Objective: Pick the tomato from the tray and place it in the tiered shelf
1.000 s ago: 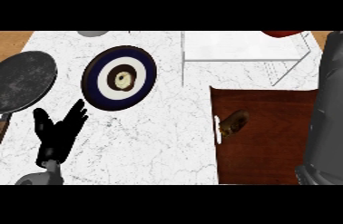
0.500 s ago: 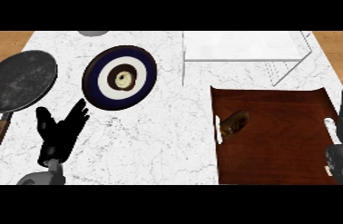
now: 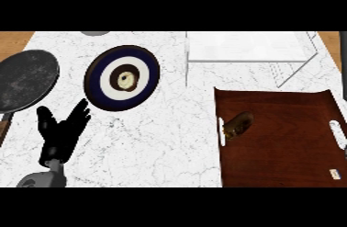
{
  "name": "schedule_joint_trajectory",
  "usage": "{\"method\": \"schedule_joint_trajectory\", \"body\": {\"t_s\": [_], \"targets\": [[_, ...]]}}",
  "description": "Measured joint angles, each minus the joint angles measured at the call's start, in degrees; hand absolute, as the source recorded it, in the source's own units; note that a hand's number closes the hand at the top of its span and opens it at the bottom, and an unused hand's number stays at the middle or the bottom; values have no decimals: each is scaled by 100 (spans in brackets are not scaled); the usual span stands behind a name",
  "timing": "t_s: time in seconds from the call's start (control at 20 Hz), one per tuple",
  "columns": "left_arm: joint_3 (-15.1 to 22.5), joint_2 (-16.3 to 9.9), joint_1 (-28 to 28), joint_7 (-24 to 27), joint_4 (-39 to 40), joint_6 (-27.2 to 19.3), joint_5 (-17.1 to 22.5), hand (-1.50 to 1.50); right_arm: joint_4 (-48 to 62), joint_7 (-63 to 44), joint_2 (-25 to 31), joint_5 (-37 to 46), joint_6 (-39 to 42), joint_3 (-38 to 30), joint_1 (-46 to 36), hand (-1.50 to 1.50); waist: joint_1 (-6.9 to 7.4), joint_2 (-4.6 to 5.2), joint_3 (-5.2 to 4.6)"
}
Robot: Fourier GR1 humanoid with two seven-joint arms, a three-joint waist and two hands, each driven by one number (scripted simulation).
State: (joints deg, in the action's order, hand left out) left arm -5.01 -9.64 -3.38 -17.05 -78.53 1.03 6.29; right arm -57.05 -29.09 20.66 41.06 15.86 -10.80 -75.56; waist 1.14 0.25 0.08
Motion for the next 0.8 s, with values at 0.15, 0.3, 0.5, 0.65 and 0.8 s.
{"method": "schedule_joint_trajectory", "body": {"t_s": [0.15, 0.3, 0.5, 0.65, 0.8], "targets": [[-24, -25, 8, 5, 6, 46, 18, 0, 595, 377, 70, 107, -269, -10, -102, 150, 21, 9, 2], [16, 19, -7, 17, 13, 19, -37, 0, 1098, 680, 96, 228, -560, 2, -214, 150, 30, 7, 5], [31, 61, -58, -57, -17, -17, -53, 0, 1696, 1079, 162, 330, -924, -41, -360, 150, 43, 13, 6], [65, 121, -35, 8, -16, -51, -101, 0, 2031, 1379, 174, 339, -1131, -89, -453, 150, 44, 13, 5], [-6, 40, -78, -29, 45, 26, -58, 0, 2224, 1602, 156, 315, -1225, -114, -487, 150, 32, 7, 7]]}}
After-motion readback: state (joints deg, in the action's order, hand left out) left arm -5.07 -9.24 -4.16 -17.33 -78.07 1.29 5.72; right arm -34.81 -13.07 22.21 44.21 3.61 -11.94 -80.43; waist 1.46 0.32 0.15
